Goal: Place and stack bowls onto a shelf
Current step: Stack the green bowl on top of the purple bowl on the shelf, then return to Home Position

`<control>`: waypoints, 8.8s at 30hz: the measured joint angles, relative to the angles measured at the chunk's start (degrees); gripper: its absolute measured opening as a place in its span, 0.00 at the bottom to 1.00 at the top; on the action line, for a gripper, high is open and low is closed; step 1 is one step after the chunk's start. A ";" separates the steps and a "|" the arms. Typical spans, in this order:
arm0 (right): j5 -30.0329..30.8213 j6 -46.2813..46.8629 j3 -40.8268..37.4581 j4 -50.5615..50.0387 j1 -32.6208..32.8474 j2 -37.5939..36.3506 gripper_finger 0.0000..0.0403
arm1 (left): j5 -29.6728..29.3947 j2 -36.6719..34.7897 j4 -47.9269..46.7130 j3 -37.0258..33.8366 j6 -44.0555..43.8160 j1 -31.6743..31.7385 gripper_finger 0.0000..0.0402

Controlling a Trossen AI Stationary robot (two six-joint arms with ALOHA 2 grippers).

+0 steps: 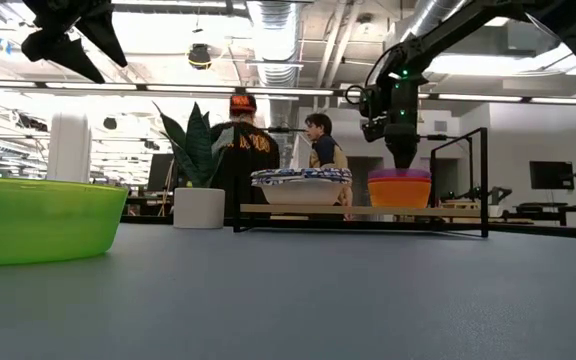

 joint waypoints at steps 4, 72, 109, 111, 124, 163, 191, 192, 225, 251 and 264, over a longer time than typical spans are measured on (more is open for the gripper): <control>0.09 1.36 2.25 -1.04 0.00 0.00 0.36 | 0.12 0.00 0.00 0.00 0.00 0.00 0.75; -1.44 31.57 27.36 35.65 59.96 28.28 0.45 | 4.48 0.11 -2.54 0.02 -9.24 0.00 0.75; -4.93 32.71 19.02 30.83 58.60 23.29 0.05 | 4.33 0.11 -2.99 0.02 -8.02 0.00 0.75; -4.90 31.20 19.04 28.49 57.52 19.63 0.05 | 4.33 0.11 -3.11 0.02 -8.03 0.00 0.75; -1.16 26.39 19.27 15.15 38.19 -4.71 0.05 | 4.35 0.11 -3.35 0.02 -9.17 0.00 0.75; -16.48 8.91 -11.71 13.77 -5.14 -16.86 0.05 | 1.12 0.13 -3.41 0.02 -11.17 0.02 0.75; -11.47 16.77 -19.78 21.41 -6.45 -15.21 0.05 | 0.82 0.11 -3.65 0.02 -11.83 0.02 0.75; -11.47 16.72 -19.81 21.39 -6.45 -15.21 0.06 | 0.82 0.11 -3.65 0.02 -11.76 0.02 0.75; -27.03 20.49 -6.72 16.04 -5.05 -18.01 0.31 | 0.14 0.11 -3.61 0.02 -11.02 0.02 0.75; -20.97 42.60 -26.79 30.52 14.20 -77.79 0.31 | -0.54 -7.70 14.98 -0.94 13.56 -2.02 0.75; -19.08 56.62 -63.98 54.21 14.62 -108.20 0.30 | 12.01 -34.63 23.56 -21.64 14.26 -2.15 0.75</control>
